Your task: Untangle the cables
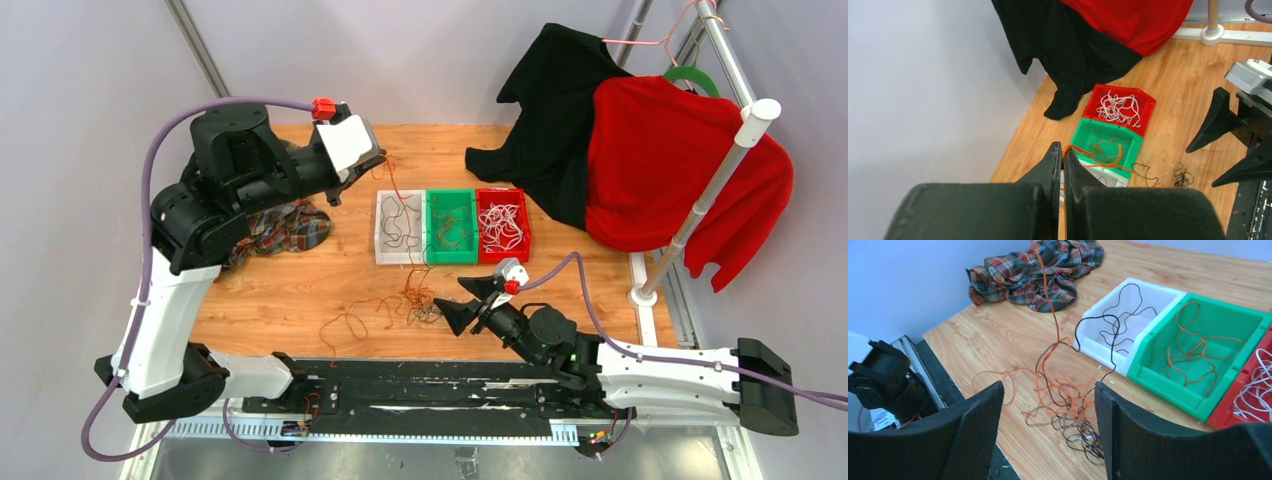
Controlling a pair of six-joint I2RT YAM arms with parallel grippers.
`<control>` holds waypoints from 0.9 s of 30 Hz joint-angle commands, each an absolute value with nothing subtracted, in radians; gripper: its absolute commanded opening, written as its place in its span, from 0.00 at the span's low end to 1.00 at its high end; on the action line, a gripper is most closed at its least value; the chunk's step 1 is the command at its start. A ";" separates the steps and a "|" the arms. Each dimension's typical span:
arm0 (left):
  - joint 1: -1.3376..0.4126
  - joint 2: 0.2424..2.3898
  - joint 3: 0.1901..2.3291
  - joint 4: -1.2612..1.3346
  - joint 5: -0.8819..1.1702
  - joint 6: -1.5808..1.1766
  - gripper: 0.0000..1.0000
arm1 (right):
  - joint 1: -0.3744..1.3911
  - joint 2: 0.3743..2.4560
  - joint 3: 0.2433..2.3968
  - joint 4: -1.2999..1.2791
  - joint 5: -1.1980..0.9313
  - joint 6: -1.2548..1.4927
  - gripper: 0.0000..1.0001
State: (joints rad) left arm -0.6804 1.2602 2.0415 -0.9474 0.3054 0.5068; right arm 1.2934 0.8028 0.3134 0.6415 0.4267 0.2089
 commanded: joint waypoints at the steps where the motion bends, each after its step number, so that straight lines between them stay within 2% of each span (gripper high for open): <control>1: -0.681 1.252 2.081 -0.911 0.334 0.486 0.00 | 1.251 0.844 0.346 0.541 0.429 0.164 0.68; 12: -0.681 1.209 2.102 -0.911 0.334 0.492 0.00 | 1.137 1.297 0.440 0.649 0.341 0.216 0.69; 19: -0.681 1.191 2.124 -0.912 0.315 0.510 0.00 | 1.128 1.526 0.465 0.791 0.331 0.268 0.64; 22: -0.681 1.186 2.141 -0.912 0.303 0.522 0.00 | 1.127 1.572 0.458 0.842 0.315 0.294 0.57; 24: -0.681 1.182 2.146 -0.912 0.297 0.530 0.00 | 1.127 1.594 0.446 0.871 0.313 0.313 0.46; 27: -0.681 1.177 2.145 -0.911 0.287 0.546 0.00 | 1.127 1.602 0.409 0.942 0.293 0.329 0.36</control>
